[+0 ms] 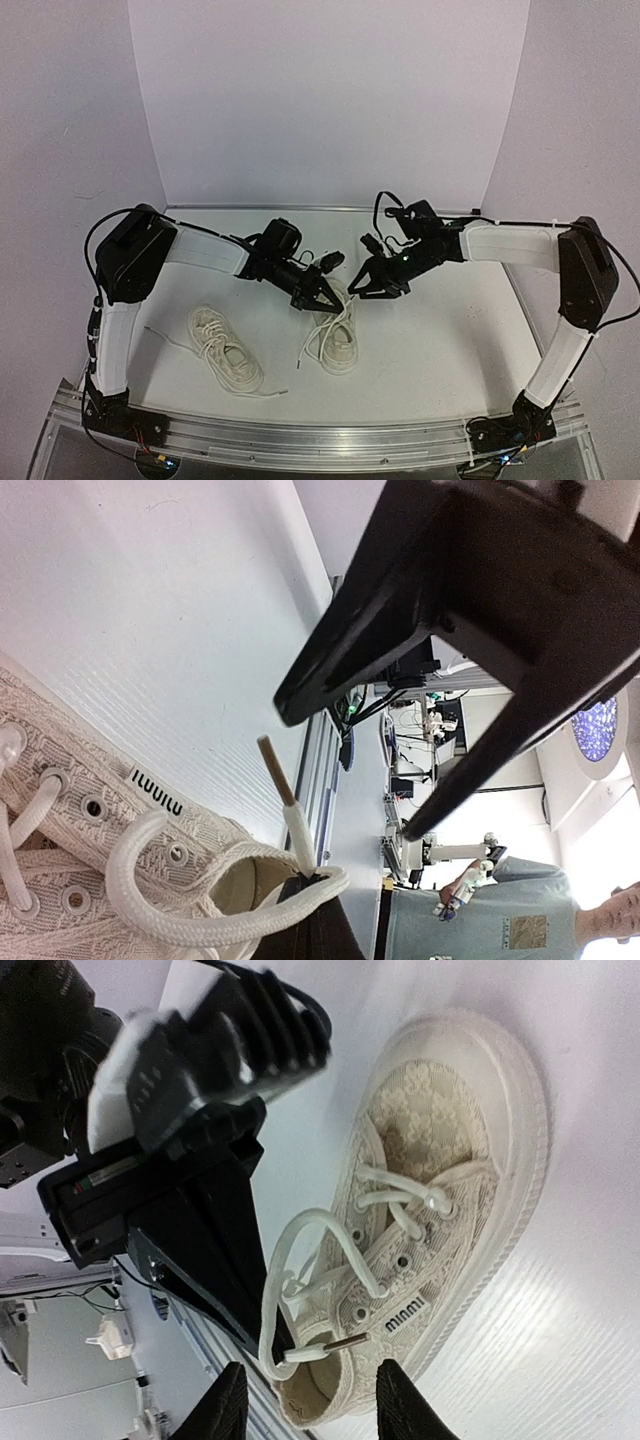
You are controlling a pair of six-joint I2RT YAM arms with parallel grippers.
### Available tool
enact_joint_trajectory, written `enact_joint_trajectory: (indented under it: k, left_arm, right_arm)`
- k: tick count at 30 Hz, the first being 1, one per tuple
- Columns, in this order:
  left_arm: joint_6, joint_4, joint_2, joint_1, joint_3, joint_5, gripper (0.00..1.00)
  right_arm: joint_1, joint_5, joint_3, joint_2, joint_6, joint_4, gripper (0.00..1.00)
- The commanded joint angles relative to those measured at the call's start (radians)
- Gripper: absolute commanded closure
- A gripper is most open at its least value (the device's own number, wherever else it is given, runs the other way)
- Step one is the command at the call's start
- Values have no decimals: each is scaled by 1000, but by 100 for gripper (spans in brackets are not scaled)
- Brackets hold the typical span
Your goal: Tie the shoes
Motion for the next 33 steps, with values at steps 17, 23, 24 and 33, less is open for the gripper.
enact_joint_trajectory:
  k: [17, 23, 24, 33]
  left_arm:
    - [-27, 93, -32, 3, 1, -8, 100]
    - [-35, 111, -32, 3, -6, -7, 100]
    - [-39, 117, -33, 3, -8, -7, 100]
    - [-19, 77, -41, 9, -3, -28, 91]
  right_arm:
    - [6, -77, -85, 28, 290, 256, 72]
    - [6, -64, -84, 44, 286, 255, 75]
    - [6, -63, -85, 46, 285, 254, 75]
    - [5, -46, -80, 44, 275, 254, 100]
